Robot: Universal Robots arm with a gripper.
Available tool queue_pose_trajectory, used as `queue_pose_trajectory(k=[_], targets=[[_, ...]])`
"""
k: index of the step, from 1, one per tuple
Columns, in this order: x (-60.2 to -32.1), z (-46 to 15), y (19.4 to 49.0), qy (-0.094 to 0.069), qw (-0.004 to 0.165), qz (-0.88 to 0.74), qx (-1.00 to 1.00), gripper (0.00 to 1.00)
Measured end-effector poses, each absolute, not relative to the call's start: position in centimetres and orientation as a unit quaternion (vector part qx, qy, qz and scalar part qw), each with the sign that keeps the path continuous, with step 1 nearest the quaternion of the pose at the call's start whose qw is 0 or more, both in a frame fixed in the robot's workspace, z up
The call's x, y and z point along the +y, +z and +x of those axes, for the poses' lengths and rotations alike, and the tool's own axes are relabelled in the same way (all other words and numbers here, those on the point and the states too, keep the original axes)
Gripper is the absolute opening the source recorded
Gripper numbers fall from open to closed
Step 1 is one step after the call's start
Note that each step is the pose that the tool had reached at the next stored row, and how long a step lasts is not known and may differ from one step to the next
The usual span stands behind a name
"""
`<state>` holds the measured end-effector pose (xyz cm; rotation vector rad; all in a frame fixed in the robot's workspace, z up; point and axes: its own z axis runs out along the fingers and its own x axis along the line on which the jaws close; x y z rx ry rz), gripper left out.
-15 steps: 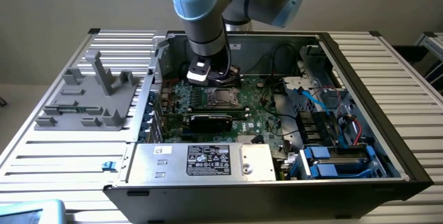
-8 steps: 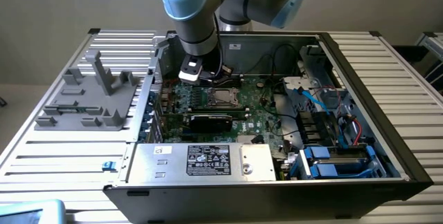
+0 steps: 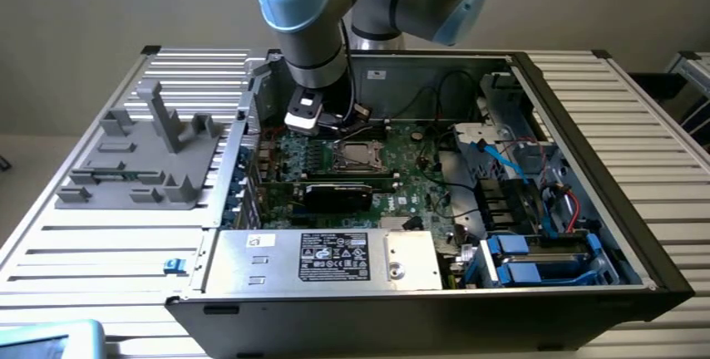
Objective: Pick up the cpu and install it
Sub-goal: 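Install the first cpu locking lever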
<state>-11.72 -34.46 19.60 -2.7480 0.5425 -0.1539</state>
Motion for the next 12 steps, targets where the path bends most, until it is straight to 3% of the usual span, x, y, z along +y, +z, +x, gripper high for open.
queue_pose_trajectory(k=[12], targets=[[-34.41, -11.28, 19.69, -0.055, 0.167, -0.965, 0.194, 0.11]])
